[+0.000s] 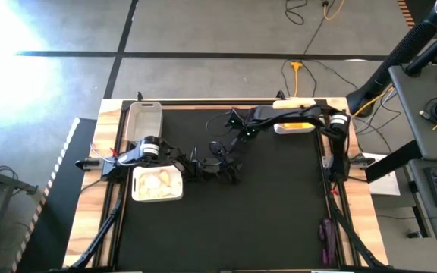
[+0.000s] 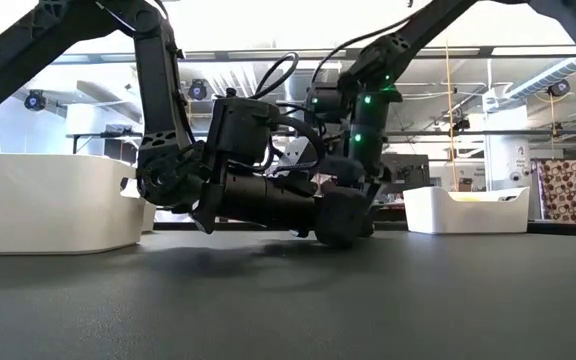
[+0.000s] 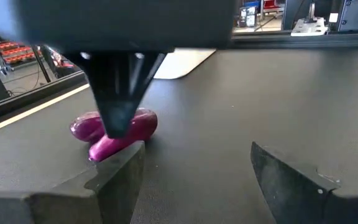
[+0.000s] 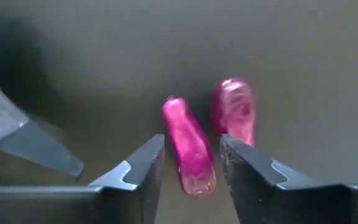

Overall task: Sort produce into baskets
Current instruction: Move the violet eggplant to the top center of the table

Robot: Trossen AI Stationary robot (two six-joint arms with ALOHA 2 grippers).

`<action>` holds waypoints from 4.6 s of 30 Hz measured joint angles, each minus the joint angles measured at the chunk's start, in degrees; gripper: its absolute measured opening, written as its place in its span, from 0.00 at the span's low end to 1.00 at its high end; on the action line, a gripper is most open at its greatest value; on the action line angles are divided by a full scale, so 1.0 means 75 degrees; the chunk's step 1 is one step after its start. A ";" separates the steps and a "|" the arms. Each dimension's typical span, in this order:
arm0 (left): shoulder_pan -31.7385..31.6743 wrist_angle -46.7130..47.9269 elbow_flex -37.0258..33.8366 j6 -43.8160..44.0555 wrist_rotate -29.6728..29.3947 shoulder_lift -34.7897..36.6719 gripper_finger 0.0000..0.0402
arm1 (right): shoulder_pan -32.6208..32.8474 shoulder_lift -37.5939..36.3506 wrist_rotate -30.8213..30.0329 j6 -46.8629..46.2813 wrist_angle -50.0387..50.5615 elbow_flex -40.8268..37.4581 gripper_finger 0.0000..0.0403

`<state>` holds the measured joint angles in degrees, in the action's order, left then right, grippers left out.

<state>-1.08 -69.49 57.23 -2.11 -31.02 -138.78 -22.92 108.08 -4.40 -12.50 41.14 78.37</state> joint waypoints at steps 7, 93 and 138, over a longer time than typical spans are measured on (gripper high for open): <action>-0.0009 0.0000 0.0000 -0.0017 0.0002 0.0000 0.69 | 0.0212 -0.0792 0.0175 -0.0760 0.0652 0.0013 0.47; -0.0003 -0.0227 0.0000 0.0751 0.0209 -0.0093 0.69 | 0.7786 -0.0053 0.6923 -0.6916 0.2758 -0.3001 0.67; 0.0020 -0.0277 0.0000 0.0635 0.0215 -0.0093 0.69 | 0.5070 -0.0187 0.4832 -0.4857 0.3378 -0.2228 0.81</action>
<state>-0.93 -71.57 57.23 2.66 -29.41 -139.48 15.11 106.67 31.84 -48.93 66.47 61.65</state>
